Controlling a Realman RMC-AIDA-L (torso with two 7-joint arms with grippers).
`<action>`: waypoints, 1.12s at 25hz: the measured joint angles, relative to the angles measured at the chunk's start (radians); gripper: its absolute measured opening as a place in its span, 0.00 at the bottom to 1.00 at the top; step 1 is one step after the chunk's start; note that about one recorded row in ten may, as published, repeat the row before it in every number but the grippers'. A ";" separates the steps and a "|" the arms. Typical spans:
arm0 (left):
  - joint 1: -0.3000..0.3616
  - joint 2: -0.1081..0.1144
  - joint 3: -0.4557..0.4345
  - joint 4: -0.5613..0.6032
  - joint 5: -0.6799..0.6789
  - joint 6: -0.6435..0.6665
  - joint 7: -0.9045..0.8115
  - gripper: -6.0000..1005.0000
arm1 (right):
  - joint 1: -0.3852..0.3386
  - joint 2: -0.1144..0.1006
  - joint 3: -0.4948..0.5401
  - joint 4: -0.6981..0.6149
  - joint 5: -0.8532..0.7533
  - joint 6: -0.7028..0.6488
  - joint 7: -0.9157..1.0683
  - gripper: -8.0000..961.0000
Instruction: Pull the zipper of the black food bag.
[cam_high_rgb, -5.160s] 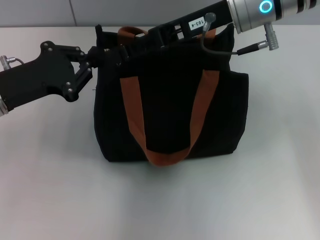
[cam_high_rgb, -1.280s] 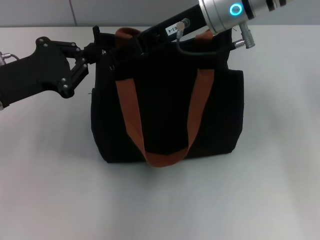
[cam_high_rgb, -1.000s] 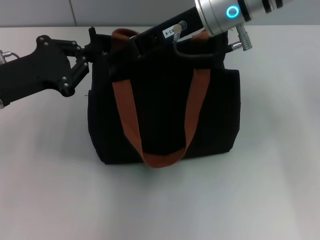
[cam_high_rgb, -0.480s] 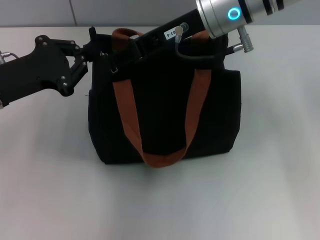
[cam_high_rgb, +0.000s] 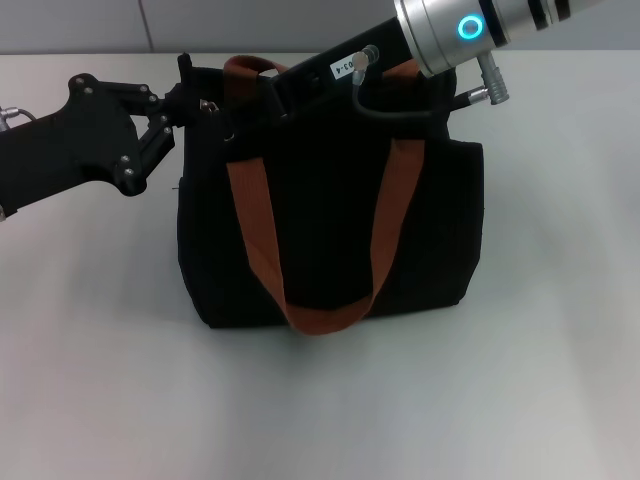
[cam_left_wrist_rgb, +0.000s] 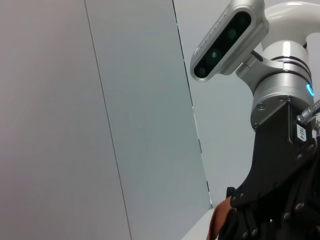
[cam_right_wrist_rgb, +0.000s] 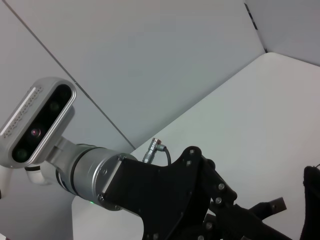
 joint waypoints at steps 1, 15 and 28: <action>0.000 0.000 0.000 0.000 0.000 0.000 0.001 0.04 | 0.000 0.000 0.000 0.000 0.000 0.000 0.000 0.22; 0.002 0.000 0.000 0.000 0.000 0.000 0.005 0.04 | 0.000 0.001 0.000 0.000 0.000 0.016 0.001 0.13; 0.002 -0.002 0.000 0.001 0.000 0.003 0.005 0.04 | 0.005 0.001 0.000 0.004 0.000 0.023 0.001 0.09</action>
